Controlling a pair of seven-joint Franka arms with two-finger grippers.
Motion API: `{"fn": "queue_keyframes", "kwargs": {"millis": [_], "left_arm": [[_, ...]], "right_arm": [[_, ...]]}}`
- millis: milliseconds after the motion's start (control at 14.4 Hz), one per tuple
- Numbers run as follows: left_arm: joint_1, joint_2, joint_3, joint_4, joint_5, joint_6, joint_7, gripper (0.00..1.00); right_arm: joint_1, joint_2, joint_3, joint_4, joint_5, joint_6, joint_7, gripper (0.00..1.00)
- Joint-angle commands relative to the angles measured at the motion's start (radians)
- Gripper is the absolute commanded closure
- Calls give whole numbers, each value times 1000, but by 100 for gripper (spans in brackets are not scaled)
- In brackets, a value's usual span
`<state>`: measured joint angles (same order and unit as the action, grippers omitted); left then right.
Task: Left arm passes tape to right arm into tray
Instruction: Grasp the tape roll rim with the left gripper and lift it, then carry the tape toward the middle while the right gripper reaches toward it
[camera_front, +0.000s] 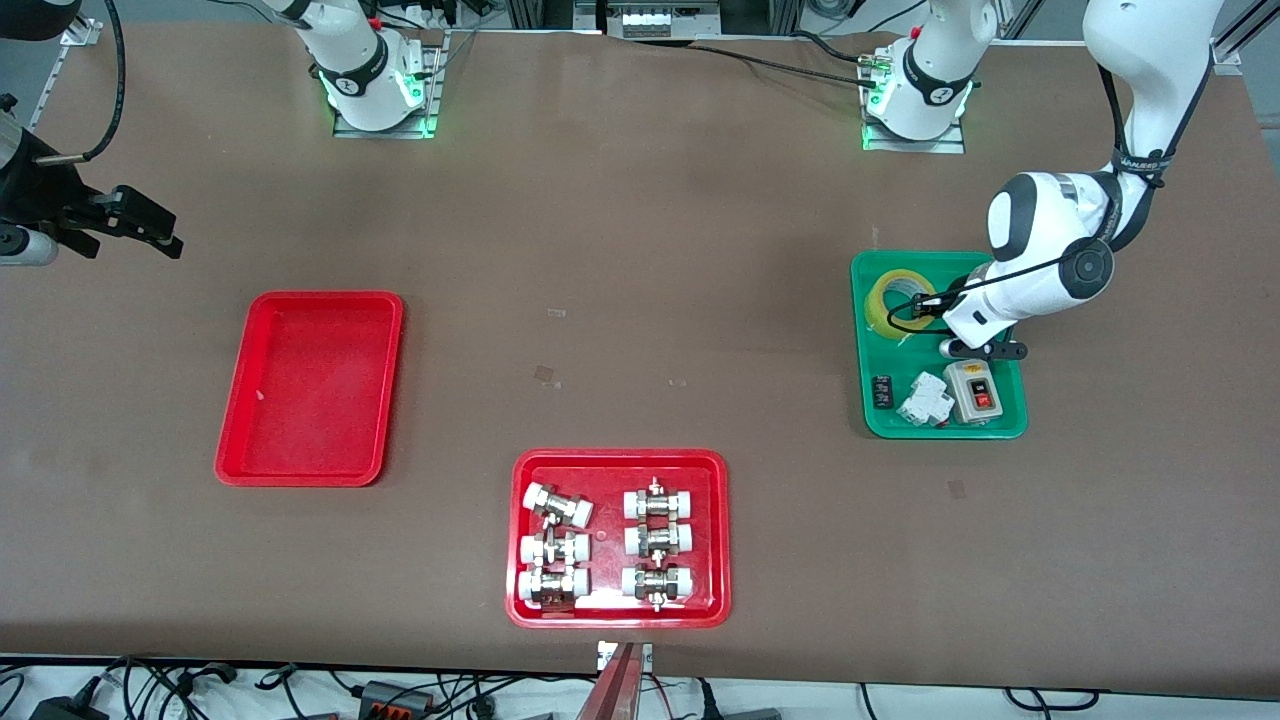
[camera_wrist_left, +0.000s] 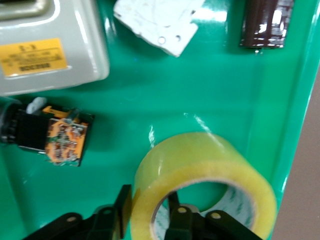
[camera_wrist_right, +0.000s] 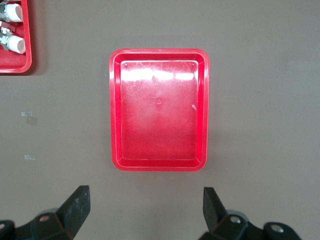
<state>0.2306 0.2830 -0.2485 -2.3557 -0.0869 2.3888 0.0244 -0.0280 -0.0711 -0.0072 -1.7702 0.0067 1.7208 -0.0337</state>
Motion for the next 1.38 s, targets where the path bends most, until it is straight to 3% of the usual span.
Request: {"fn": "queue_keyframes", "kwargs": {"millis": [0,138,277,484,623,761,969,1176,1315], "left_arm": [[30,-12,-5,-4,-16,-16,9,99],[24,-42,-9,21,-16,-71,14,99],[24,-97,-11,96,-16,-248,19,99],[19,-192,-17,284,-37,-524,17,99],[12,-228,-67,416,-83,-624,22,99],[12,-242,-110,518,-125,-640,20,99],[3,-170,-169,608,-322,-590,3,99],[-7,-92,-264,642,-335,-510,-15,100],[-63,-15,-284,694,-336,-501,-94,100]], "right_arm": [[-6,8,1,18,13,-21,6,0],[-6,7,1,20,12,-21,5,0],[-6,7,1,20,13,-26,-5,0],[5,11,6,26,18,-56,0,0],[46,19,6,29,18,-60,0,0],[56,36,4,29,18,-67,-3,0],[83,117,4,38,18,-67,-11,0],[89,184,9,64,35,-69,-49,0],[109,221,10,72,50,-66,-60,0]]}}
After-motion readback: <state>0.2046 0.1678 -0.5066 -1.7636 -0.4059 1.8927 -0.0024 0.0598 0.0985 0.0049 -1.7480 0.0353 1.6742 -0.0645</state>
